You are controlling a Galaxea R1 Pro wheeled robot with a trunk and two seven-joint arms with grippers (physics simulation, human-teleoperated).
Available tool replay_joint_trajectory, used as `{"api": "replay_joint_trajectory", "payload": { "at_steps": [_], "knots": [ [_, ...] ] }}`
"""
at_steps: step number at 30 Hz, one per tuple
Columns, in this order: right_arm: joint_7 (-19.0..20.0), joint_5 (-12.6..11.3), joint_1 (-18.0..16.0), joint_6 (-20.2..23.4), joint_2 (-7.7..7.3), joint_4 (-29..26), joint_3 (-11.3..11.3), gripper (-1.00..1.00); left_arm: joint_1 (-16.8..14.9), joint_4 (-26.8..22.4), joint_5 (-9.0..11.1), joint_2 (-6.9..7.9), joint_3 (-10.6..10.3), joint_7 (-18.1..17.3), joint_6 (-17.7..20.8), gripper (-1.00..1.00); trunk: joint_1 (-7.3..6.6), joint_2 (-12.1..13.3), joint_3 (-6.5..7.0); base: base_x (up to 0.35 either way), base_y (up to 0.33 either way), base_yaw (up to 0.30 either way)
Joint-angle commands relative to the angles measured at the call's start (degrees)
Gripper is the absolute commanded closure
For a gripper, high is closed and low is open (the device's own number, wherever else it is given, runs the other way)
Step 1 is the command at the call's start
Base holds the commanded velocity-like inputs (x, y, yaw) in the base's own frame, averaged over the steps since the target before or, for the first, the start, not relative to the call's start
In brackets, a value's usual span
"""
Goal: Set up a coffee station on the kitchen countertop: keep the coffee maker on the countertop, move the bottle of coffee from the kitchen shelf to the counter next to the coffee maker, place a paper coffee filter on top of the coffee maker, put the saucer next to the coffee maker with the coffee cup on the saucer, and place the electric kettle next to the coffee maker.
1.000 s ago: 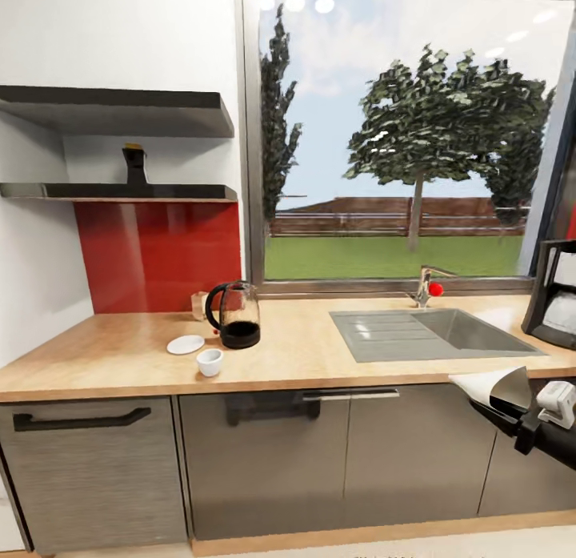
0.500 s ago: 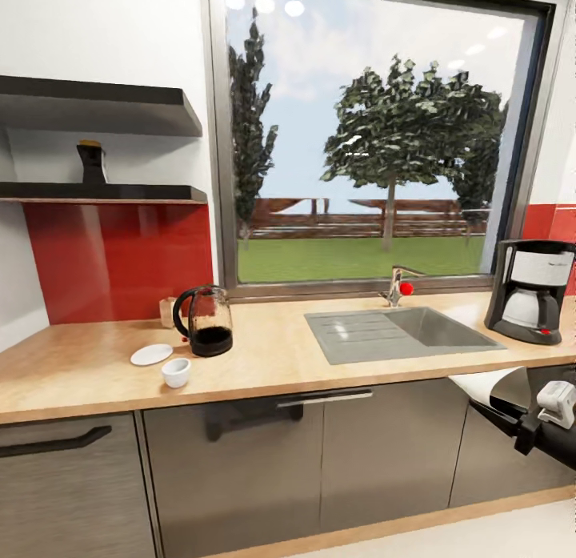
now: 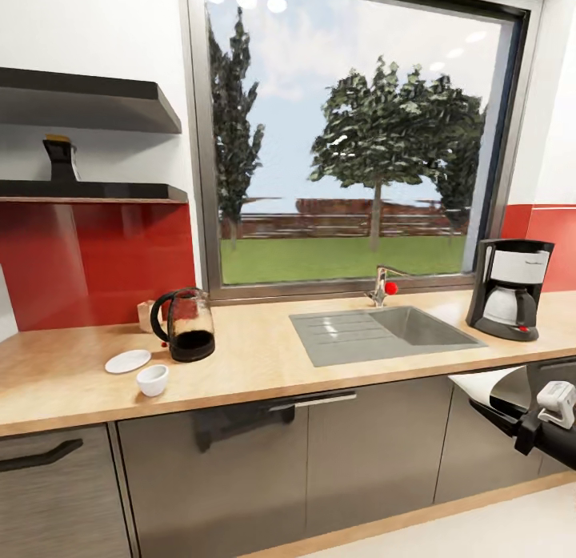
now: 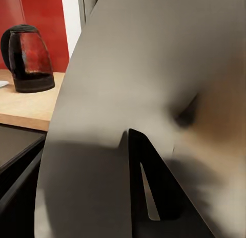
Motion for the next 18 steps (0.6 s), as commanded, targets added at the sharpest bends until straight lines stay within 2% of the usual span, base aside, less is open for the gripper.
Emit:
{"api": "replay_joint_trajectory", "payload": {
  "at_steps": [1,18],
  "knots": [
    [0.14,-0.27,-0.04,0.53,-0.01,0.01,-0.03,1.0,0.01,-0.08,0.02,-0.02,0.1,0.01,-0.08,-1.0,0.0,-0.04,-0.07,0.001,0.0,-0.003],
    [0.14,-0.27,-0.04,0.53,-0.01,0.01,-0.04,1.0,0.01,-0.08,0.02,-0.02,0.1,0.01,-0.08,-1.0,0.0,-0.04,-1.21,0.0,0.0,-0.063]
  ]
}}
